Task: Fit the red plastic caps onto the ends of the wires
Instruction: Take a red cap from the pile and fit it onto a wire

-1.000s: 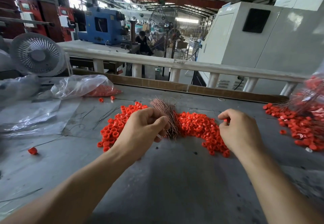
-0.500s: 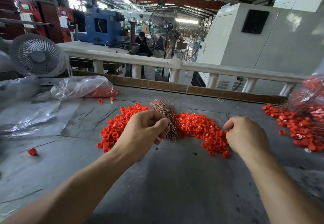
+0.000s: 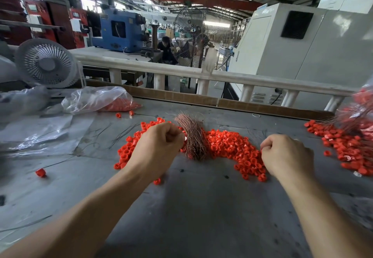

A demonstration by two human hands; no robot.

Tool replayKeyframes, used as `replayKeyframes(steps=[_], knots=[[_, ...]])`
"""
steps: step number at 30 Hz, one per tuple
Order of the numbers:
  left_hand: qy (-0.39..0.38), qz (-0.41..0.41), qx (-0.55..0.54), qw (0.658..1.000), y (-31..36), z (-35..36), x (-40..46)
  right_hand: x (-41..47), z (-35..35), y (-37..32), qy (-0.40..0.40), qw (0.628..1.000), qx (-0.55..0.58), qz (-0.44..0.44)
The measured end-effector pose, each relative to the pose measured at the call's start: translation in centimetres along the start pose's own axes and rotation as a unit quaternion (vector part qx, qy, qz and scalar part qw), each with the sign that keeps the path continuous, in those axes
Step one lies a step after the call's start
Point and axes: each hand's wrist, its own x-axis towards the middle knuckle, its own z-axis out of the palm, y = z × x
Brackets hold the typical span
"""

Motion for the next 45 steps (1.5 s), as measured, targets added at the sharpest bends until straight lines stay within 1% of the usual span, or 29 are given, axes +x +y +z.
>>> replayKeyframes(steps=[3,6,10,13,16,20,23,26,36,41,43,45], knots=[[0.012,0.002,0.045,0.999,-0.3,-0.2,0.2,-0.2,0.1,-0.1,0.012,1.000,0.000,-0.013],[0.007,0.007,0.097,0.995,-0.6,-0.5,0.2,-0.7,0.2,-0.9,0.031,0.998,0.017,-0.042],[0.012,0.030,0.197,0.980,-1.0,-0.7,0.2,-1.7,0.4,-2.6,0.069,0.981,0.127,-0.126],[-0.009,0.027,0.272,0.962,-1.4,-0.8,0.3,-2.7,1.0,-4.0,0.057,0.964,0.177,-0.192],[-0.023,0.029,0.302,0.953,-1.6,-0.8,0.3,-3.7,1.7,-5.2,0.031,0.953,0.185,-0.236],[-0.020,0.032,0.309,0.950,-1.6,-0.9,0.4,-4.4,2.6,-6.5,0.005,0.952,0.146,-0.270],[-0.013,0.032,0.323,0.946,-1.8,-1.0,0.6,-4.8,3.0,-7.1,-0.011,0.957,0.111,-0.269],[-0.025,0.026,0.334,0.942,-1.9,-1.1,0.6,-4.9,3.2,-7.5,-0.011,0.958,0.100,-0.267],[-0.014,0.032,0.305,0.952,-1.9,-1.0,0.8,-5.2,2.7,-7.5,0.022,0.952,0.170,-0.254],[-0.008,0.056,0.288,0.956,-1.5,-0.9,0.6,-5.3,2.4,-7.4,0.060,0.945,0.187,-0.263],[-0.005,0.089,0.252,0.964,-1.3,-0.8,0.6,-5.2,2.1,-7.4,0.092,0.941,0.192,-0.263],[-0.009,0.125,0.188,0.974,-1.0,-0.5,0.5,-5.3,1.8,-7.4,0.127,0.934,0.196,-0.272]])
